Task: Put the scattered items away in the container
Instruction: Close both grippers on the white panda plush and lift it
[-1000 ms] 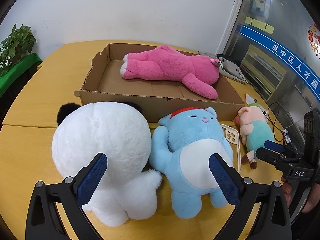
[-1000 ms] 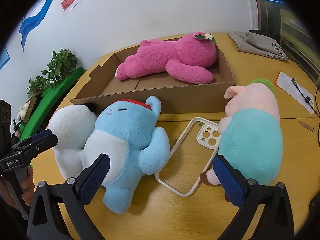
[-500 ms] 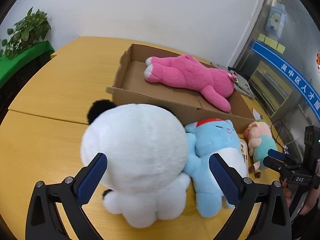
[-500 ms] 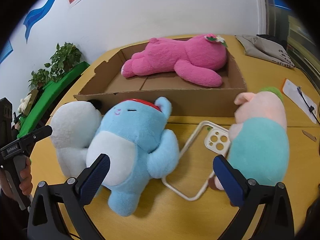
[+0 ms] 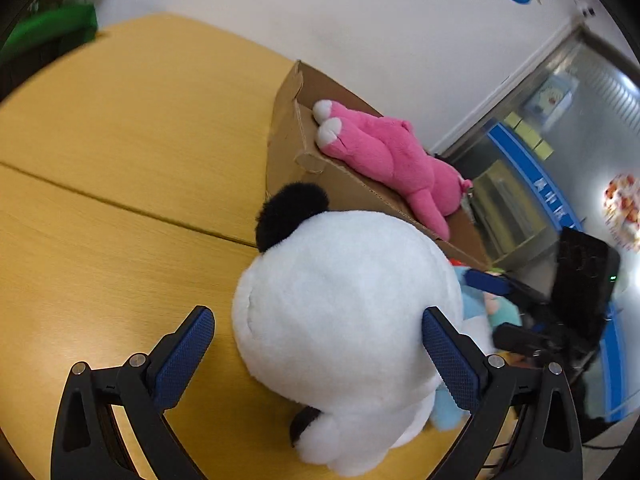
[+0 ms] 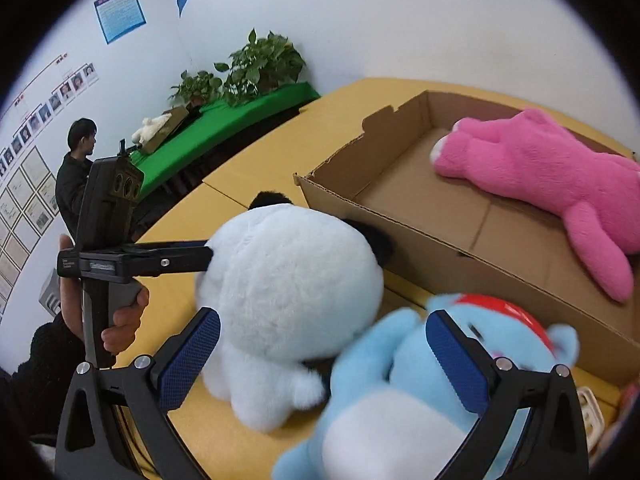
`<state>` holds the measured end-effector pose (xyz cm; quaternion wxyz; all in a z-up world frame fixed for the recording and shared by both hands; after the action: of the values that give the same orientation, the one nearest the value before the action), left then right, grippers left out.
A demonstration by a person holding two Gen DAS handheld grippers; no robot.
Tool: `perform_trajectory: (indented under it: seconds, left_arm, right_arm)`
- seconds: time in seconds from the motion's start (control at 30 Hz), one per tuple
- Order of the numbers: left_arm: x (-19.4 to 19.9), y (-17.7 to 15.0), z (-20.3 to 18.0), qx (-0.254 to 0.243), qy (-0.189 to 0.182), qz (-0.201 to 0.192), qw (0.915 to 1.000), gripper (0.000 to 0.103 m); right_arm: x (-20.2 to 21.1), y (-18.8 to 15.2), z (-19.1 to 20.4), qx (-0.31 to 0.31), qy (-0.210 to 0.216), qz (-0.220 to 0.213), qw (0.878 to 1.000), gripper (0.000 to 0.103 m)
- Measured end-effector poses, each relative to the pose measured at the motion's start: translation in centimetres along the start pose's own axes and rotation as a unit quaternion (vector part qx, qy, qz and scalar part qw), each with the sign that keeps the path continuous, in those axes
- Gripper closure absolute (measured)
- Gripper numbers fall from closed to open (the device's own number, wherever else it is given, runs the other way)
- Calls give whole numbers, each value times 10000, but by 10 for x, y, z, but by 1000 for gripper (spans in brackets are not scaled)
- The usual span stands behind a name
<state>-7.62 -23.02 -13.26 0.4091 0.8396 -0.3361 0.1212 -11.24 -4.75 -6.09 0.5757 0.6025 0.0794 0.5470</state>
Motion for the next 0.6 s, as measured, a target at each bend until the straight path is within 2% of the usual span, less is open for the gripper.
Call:
perform_trajectory:
  seconds: [0.1, 0.2, 0.23, 0.3, 0.37, 0.47, 0.6]
  left_arm:
    - [-12, -3, 5, 63, -486, 313, 9983, 0]
    - [-18, -5, 10, 161, -641, 449, 9968, 8]
    - [-16, -5, 11, 203, -666, 429, 9967, 15]
    - [-11, -6, 11, 244, -681, 403, 9966, 22]
    - [-5, -7, 4, 148, -589, 357, 9975, 29]
    - [8, -6, -15, -179, -430, 202, 9987, 32]
    - [27, 19, -55, -697, -506, -170, 9961, 32]
  right_arm:
    - [-32, 1, 2, 13, 343, 313, 9989, 0]
    - [-58, -6, 8, 112, 529, 621, 9966, 1]
    - [-62, -6, 12, 150, 531, 640, 9964, 2]
    - [-65, -7, 16, 165, 485, 647, 9966, 12]
    - [-61, -9, 19, 191, 456, 551, 9973, 21]
    - [-49, -13, 23, 136, 463, 322, 9983, 33]
    - [-18, -4, 26, -45, 518, -161, 9985, 37]
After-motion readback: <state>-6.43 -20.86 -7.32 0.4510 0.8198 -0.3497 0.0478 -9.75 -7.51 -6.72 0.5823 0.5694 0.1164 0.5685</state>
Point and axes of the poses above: each gripper's, at about its wrist camera, not at the fingertips, and x roughly against the way its jaws point, z to its left, y to its top, the point moved 4 cm from there along -x, roughly the way its jaws point, and after that the axes turned 12 degrees about -z, right-handed, at the moved point
